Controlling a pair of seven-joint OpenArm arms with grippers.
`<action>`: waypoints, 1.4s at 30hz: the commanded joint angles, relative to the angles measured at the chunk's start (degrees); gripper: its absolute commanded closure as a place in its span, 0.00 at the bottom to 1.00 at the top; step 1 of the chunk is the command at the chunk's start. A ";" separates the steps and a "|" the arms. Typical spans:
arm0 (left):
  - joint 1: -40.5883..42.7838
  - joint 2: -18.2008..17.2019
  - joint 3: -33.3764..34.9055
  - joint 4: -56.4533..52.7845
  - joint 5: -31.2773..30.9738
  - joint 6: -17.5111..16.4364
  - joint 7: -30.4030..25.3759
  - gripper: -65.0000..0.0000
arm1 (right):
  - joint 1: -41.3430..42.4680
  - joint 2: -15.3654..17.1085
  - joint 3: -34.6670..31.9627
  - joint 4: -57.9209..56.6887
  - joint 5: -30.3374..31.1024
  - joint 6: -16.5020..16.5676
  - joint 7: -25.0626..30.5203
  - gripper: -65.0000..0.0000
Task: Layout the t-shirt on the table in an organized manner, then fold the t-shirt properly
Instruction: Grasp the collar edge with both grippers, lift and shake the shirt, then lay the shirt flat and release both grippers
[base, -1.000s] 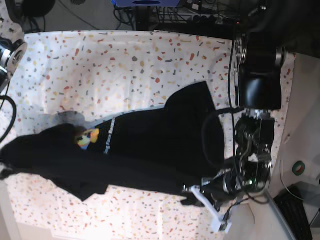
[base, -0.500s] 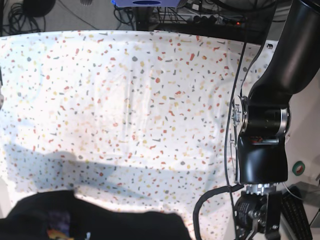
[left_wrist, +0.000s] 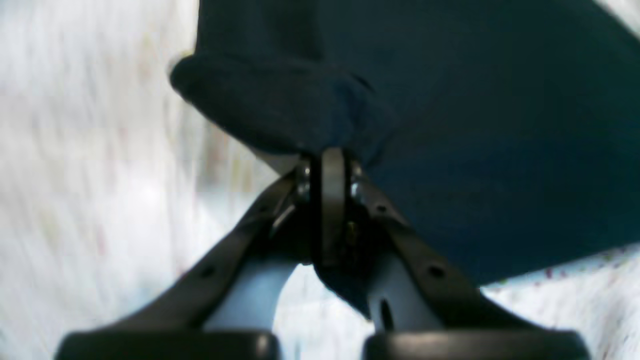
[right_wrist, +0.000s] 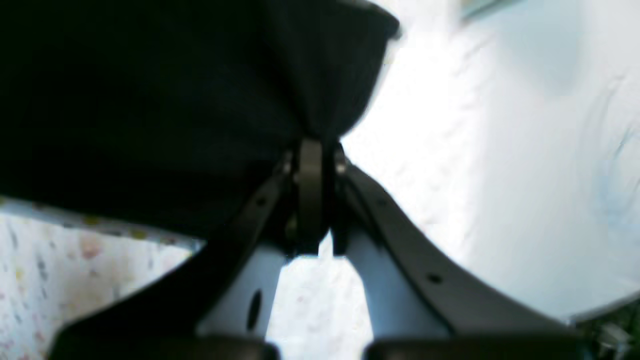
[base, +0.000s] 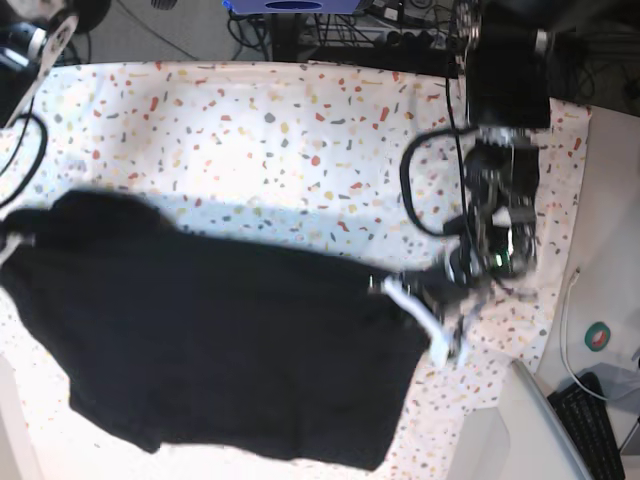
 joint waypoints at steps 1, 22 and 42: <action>1.15 -0.20 0.31 0.91 -0.65 -0.46 -3.78 1.00 | -0.72 0.34 0.22 1.11 0.31 -0.03 2.10 1.00; 16.71 -1.25 -4.26 -4.81 -1.09 -0.46 -11.69 0.79 | -3.80 -1.24 3.74 -17.26 0.14 -0.47 13.26 1.00; 12.58 0.15 3.56 14.97 3.04 3.59 -2.37 0.99 | -9.07 -7.57 -1.72 8.58 0.23 0.06 8.07 0.66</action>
